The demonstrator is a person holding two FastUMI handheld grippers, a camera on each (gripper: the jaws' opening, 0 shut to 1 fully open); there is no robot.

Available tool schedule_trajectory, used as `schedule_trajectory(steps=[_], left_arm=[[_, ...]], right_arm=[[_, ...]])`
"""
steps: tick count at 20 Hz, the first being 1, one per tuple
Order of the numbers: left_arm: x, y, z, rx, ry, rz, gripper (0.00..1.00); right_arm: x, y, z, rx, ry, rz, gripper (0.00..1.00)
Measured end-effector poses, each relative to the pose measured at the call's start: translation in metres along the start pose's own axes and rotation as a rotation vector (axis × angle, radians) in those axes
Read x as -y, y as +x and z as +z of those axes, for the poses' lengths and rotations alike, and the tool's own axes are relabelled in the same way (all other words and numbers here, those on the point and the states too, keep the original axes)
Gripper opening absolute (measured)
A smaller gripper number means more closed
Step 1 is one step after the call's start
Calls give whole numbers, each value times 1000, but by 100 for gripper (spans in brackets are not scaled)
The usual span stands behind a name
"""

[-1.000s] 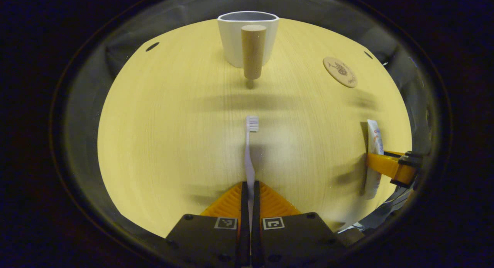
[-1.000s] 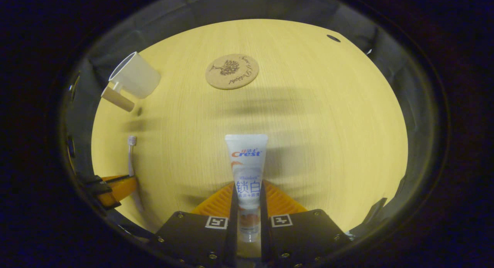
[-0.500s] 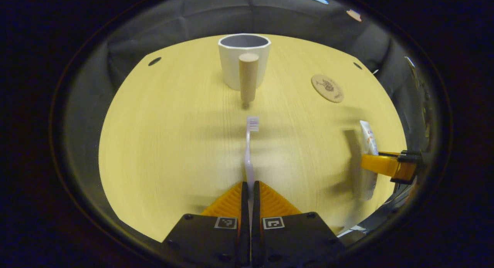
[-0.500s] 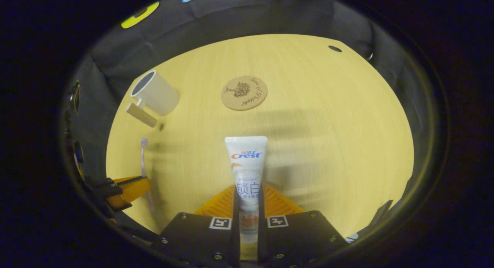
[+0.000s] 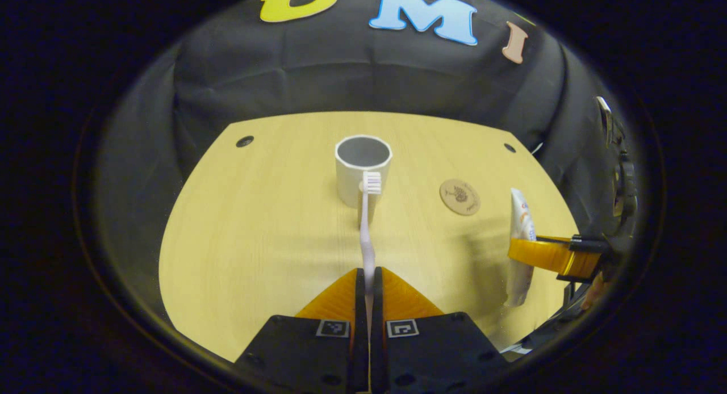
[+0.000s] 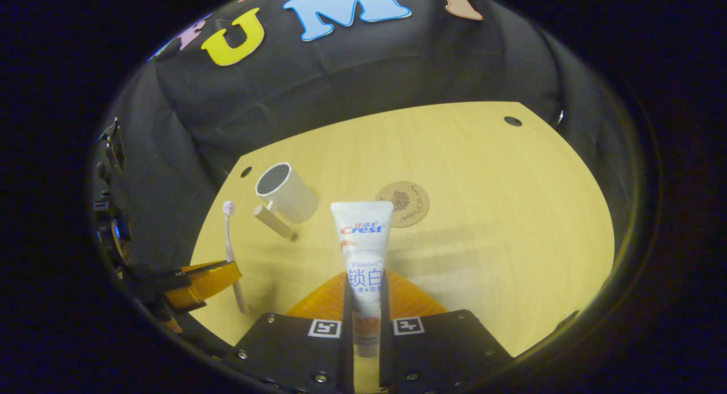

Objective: Put the toothbrush and toothpaste on the desktop into the cup, then pick up the cup and place it on the coaster on the desktop.

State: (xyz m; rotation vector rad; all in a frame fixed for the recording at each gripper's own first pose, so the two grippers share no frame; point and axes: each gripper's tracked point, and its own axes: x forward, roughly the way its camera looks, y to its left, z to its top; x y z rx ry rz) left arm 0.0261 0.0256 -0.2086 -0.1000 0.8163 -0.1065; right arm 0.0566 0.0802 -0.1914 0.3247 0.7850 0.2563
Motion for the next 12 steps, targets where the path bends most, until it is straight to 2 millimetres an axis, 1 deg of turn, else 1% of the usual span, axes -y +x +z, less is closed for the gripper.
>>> schedule_trajectory(steps=[3, 4, 5, 9, 12], left_arm=[[-18, -25, 35, 136, -8, -5, 10], [-26, -36, 45, 179, -12, -11, 15], [-32, -41, 52, 215, -16, -14, 10], [-42, -45, 66, 352, -42, -32, 10], [-47, -48, 85, 425, -41, -29, 10]], right_arm=[[-10, -6, 26, 87, -25, 22, 18], [-14, -9, 36, 118, -31, 31, 18], [-18, -11, 45, 146, -36, 39, 18], [-35, -19, 76, 230, -54, 75, 18], [-44, -16, 87, 257, -72, 84, 18]])
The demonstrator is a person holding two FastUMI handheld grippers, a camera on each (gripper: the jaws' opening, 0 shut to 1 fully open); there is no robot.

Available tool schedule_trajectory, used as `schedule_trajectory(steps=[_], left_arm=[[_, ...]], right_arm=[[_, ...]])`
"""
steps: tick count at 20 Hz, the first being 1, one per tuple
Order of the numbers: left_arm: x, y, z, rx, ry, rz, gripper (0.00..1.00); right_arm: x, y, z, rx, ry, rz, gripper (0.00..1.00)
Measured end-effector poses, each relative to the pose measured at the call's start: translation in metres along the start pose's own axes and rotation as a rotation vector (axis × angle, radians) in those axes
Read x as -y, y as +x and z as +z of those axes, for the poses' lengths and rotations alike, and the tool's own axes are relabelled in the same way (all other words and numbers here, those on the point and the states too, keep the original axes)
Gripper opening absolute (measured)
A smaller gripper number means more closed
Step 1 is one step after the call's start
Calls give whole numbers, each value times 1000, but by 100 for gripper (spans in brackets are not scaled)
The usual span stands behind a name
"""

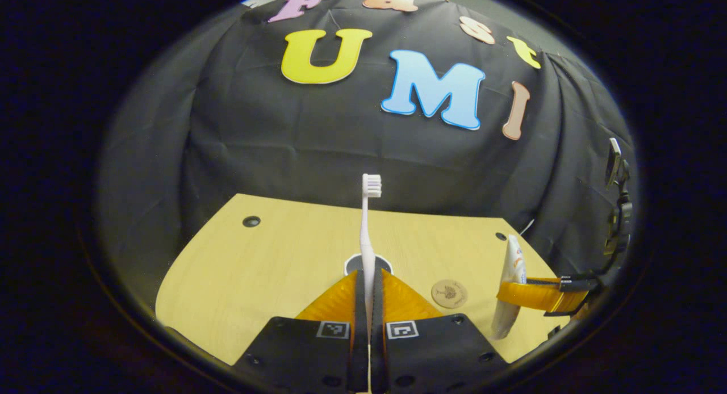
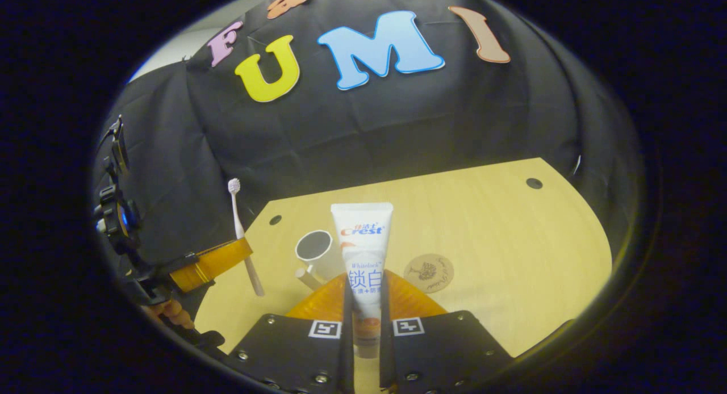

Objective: Put the toothbrush and toothpaste on the desktop into the cup, then pick up the cup and place it on the coaster on the desktop.

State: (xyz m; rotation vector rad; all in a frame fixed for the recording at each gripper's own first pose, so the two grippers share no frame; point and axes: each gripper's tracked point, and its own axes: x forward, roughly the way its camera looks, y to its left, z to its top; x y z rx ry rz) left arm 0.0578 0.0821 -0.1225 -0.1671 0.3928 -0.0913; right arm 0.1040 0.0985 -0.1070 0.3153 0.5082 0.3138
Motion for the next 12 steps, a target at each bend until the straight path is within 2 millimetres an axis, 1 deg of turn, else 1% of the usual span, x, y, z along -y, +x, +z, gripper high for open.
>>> schedule_trajectory(steps=[1, 2, 3, 6, 9, 10, 12], left_arm=[[0, 3, 4, 19, 6, -1, 10], [-1, 7, 10, 42, 10, -9, 10], [-1, 12, 16, 65, 17, -15, 9], [4, 28, 34, 152, 18, -49, 9], [8, 43, 54, 243, 7, -84, 9], [8, 51, 63, 274, 4, -88, 9], [7, 70, 70, 307, -8, -99, 9]], right_arm=[[-3, 2, 3, 7, -2, 4, 14], [-6, 4, 6, 18, -1, 9, 14], [-10, 5, 11, 31, 0, 13, 18], [-17, 10, 24, 64, 3, 17, 18], [-21, 18, 30, 75, 14, 16, 18], [-21, 20, 32, 77, 20, 11, 18], [-22, 24, 33, 74, 33, 2, 18]])
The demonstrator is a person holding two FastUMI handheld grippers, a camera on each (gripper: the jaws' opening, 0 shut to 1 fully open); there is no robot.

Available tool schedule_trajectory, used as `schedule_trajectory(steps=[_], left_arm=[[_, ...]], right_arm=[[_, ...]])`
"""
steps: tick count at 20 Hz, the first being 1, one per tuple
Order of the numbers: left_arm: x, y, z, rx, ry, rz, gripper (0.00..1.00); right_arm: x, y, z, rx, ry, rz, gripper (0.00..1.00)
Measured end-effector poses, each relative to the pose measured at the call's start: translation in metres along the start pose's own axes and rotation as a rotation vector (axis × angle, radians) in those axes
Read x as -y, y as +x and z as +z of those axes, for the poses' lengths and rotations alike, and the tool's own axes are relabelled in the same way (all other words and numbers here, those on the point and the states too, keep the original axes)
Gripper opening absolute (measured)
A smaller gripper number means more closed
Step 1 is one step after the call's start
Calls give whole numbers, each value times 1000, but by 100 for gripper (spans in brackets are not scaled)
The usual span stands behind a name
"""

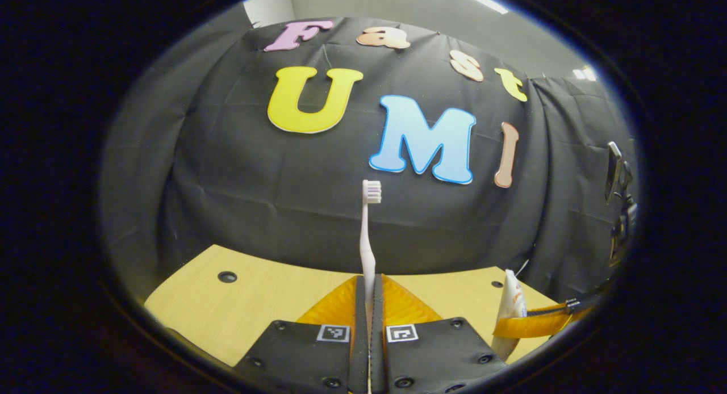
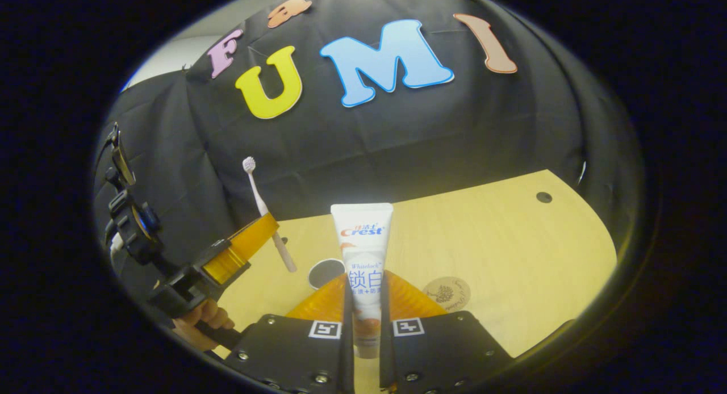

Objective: Put the toothbrush and toothpaste on the desktop into the cup, then pick up the cup and place it on the coaster on the desktop.

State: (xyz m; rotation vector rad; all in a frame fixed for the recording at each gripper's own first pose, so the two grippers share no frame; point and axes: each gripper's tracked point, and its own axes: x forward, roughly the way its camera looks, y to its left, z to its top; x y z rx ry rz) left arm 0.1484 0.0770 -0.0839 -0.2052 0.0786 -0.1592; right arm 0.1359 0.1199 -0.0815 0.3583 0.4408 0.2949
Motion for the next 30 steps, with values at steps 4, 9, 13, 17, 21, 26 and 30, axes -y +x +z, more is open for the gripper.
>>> schedule_trajectory(steps=[4, 9, 13, 17, 21, 26, 30], left_arm=[[-12, 28, -24, -21, -13, 0, 9], [-30, 56, -59, -72, -13, 11, 9], [-36, 65, -84, -119, -19, 14, 9], [-37, 62, -100, -162, -16, 14, 13], [-35, 56, -104, -185, -7, -9, 31], [-35, 47, -101, -185, -37, -18, 84], [-40, 36, -88, -164, -32, -2, 92]], right_arm=[[6, 7, 0, 0, -13, -35, 18], [7, 14, -3, -17, -14, -59, 18], [8, 17, -10, -36, -28, -73, 18], [8, 20, -13, -56, -20, -73, 18], [4, 22, -16, -71, -19, -68, 18], [0, 22, -19, -89, -21, -52, 18], [-10, 31, -8, -71, -16, -27, 18]])
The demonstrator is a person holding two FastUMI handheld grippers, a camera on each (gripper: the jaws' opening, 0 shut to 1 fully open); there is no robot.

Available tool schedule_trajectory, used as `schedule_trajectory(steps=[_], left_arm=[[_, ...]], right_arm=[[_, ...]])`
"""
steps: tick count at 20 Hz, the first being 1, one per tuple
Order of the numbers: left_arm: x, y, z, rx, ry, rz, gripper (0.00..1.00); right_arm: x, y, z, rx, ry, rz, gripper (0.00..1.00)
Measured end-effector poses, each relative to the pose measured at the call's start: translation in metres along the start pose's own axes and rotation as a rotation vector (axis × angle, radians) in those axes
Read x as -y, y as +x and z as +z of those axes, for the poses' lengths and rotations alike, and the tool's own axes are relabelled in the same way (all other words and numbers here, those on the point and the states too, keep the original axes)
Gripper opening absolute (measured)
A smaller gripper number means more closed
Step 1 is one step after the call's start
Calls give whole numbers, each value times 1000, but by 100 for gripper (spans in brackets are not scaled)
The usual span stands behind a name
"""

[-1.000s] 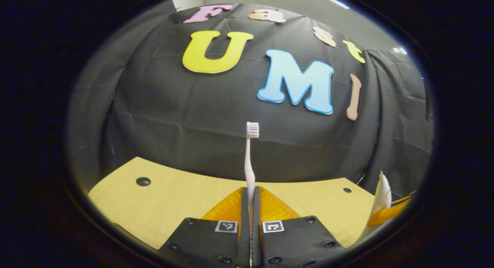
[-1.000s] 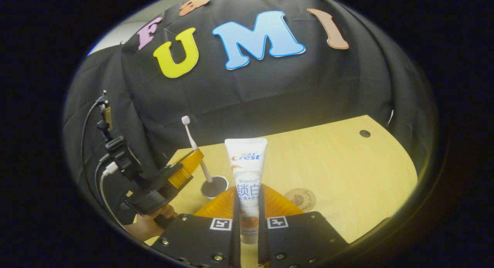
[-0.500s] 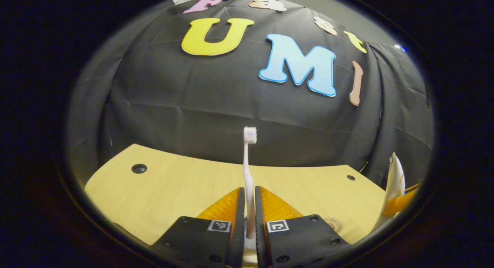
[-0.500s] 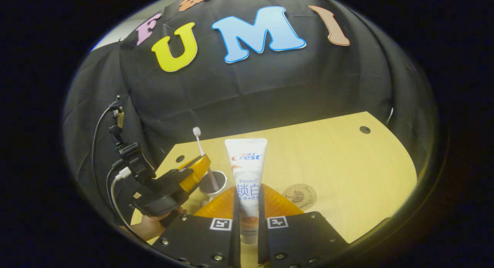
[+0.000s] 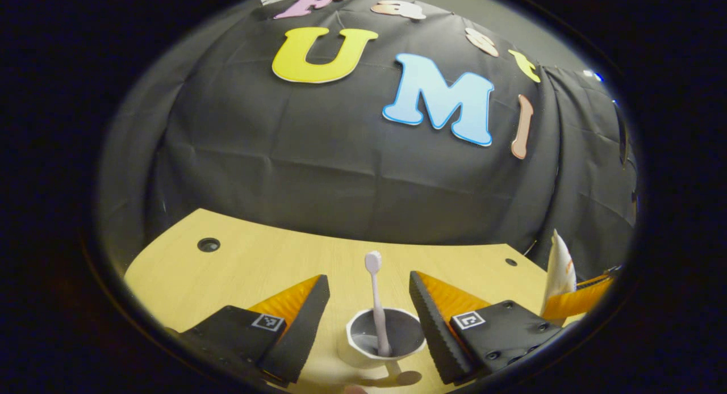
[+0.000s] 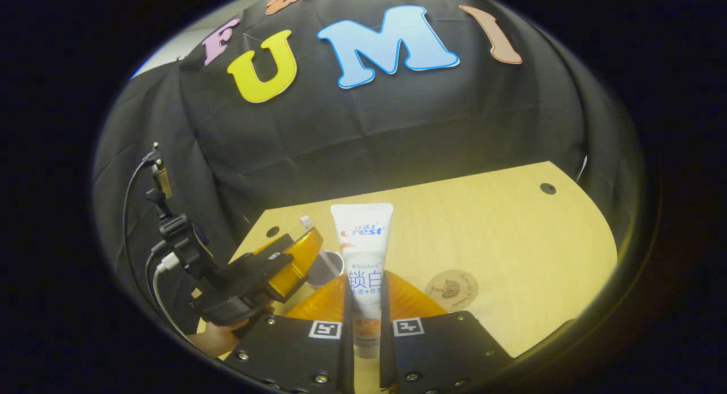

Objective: Put the toothbrush and toothpaste on the desktop into the cup, then pick up the cup and place it on the coaster on the desktop.

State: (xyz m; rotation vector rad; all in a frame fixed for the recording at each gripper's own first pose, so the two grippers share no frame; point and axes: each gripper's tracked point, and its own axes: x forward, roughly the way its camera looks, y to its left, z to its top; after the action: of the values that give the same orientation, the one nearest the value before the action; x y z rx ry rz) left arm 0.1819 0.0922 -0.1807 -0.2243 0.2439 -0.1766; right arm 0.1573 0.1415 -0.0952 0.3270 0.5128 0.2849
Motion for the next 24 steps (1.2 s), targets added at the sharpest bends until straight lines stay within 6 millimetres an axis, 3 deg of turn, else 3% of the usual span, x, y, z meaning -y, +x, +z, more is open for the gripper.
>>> schedule_trajectory(steps=[6, 11, 19, 24], left_arm=[[-6, -29, 22, 51, -13, 31, 92], [-26, -57, 24, 48, -23, 71, 92], [-49, -99, 12, 32, -27, 124, 92], [-62, -120, -5, -4, -58, 154, 92]], right_arm=[[-25, 20, 22, 69, -36, 38, 18], [-48, 45, 31, 99, -38, 75, 18], [-79, 80, 64, 234, -90, 145, 18], [-90, 108, 50, 251, -167, 148, 17]])
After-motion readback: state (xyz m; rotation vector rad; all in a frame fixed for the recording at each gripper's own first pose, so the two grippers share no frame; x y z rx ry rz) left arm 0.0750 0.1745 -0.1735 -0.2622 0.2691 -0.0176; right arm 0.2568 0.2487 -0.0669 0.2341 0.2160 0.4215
